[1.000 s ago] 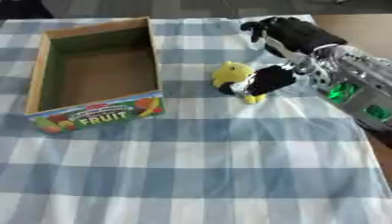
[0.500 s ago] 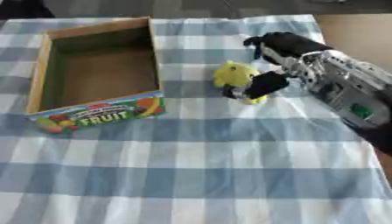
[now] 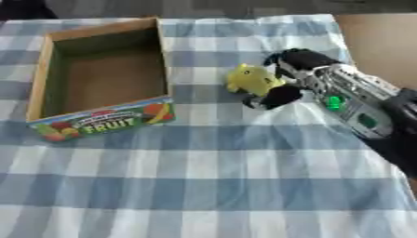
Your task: Pick up objects on the table and place them in the box.
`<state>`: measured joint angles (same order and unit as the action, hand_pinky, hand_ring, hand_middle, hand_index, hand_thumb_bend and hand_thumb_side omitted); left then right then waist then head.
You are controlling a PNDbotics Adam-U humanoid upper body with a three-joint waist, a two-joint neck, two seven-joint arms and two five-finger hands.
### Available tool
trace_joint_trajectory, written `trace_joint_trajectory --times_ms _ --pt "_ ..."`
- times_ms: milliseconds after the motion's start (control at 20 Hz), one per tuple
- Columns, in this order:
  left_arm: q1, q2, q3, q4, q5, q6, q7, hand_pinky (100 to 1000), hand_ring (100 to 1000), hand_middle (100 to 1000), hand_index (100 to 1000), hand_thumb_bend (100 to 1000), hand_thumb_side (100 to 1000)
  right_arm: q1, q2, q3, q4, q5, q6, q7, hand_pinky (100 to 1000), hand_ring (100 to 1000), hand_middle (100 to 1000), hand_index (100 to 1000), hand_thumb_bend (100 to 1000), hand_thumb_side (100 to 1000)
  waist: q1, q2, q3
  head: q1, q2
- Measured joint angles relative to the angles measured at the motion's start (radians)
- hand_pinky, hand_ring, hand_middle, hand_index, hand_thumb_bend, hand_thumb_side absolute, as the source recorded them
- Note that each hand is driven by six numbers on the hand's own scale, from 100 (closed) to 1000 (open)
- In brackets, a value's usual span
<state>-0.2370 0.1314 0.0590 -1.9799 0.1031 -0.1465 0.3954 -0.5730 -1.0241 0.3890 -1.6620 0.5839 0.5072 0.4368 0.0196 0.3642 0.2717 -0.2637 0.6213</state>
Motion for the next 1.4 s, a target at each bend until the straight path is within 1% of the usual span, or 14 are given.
trace_joint_trajectory --times_ms 100,150,300,350,450,650,700,800,850,1050,1100,1200,1400 --pt "0.000 0.000 0.000 0.000 0.000 0.000 0.000 674 596 606 885 100 690 -0.002 0.000 0.000 0.004 0.000 -0.004 0.000 852 875 642 899 510 663 0.000 0.000 0.000 0.000 0.000" --pt "0.000 0.000 0.000 0.000 0.000 0.000 0.000 674 594 606 886 100 691 -0.003 0.001 0.000 0.004 0.000 -0.005 0.000 843 849 554 812 456 638 0.000 0.000 0.000 0.000 0.000" --pt "0.000 0.000 0.000 0.000 0.000 0.002 -0.002 674 594 606 886 100 692 -0.008 0.006 0.000 0.006 -0.003 -0.005 -0.008 838 838 534 792 409 601 0.000 0.000 0.000 0.000 0.000" --pt "0.000 0.000 0.000 0.000 0.000 0.002 -0.002 674 593 606 886 100 692 -0.008 0.008 0.000 0.010 -0.004 -0.004 -0.011 835 831 526 785 380 573 0.000 0.000 0.000 0.000 0.000" --pt "0.000 0.000 0.000 0.000 0.000 0.003 -0.003 674 593 606 886 100 692 -0.010 0.009 0.000 0.022 -0.005 -0.002 -0.019 829 808 512 773 342 544 0.000 0.001 0.001 0.000 0.000" --pt "0.000 0.000 0.000 0.000 -0.001 0.005 -0.005 674 593 606 887 100 693 -0.015 0.021 0.000 0.050 -0.005 0.002 -0.041 814 739 484 743 229 455 0.000 0.002 0.002 0.000 0.000" --pt "0.000 0.000 0.000 0.000 -0.001 0.005 -0.005 675 593 606 887 100 693 -0.016 0.025 0.000 0.056 -0.005 0.003 -0.046 812 728 481 738 209 433 0.000 0.002 0.003 0.000 0.000" --pt "0.000 0.000 0.000 0.000 -0.003 0.005 -0.005 674 593 607 887 100 693 -0.016 0.028 0.000 0.064 -0.007 0.002 -0.056 806 709 470 722 133 363 0.000 0.002 0.003 0.000 0.000" --pt "0.001 -0.001 0.000 0.000 -0.003 0.006 -0.006 674 593 607 887 100 693 -0.016 0.030 0.001 0.067 -0.007 0.003 -0.059 802 697 458 705 110 347 0.000 0.002 0.003 0.000 0.000" --pt "0.001 -0.001 0.000 0.000 -0.004 0.007 -0.007 674 593 607 887 100 692 -0.018 0.036 0.000 0.078 -0.015 0.006 -0.074 786 652 423 663 100 276 0.000 0.002 0.003 0.000 0.000" --pt "0.001 -0.001 0.000 0.000 -0.005 0.007 -0.007 674 593 607 887 100 692 -0.019 0.037 0.000 0.078 -0.017 0.007 -0.078 785 651 421 662 100 273 0.000 0.002 0.003 0.000 0.000" --pt "0.001 -0.001 0.000 0.000 -0.005 0.007 -0.007 672 593 607 888 100 693 -0.020 0.037 -0.001 0.078 -0.024 0.012 -0.088 774 621 396 628 100 258 0.000 0.002 0.003 0.000 0.000" --pt "0.002 -0.001 0.000 0.000 -0.007 0.007 -0.007 669 593 607 888 100 694 -0.019 0.039 -0.007 0.069 -0.044 0.026 -0.109 760 591 366 588 100 238 0.000 0.002 0.001 0.000 0.000"
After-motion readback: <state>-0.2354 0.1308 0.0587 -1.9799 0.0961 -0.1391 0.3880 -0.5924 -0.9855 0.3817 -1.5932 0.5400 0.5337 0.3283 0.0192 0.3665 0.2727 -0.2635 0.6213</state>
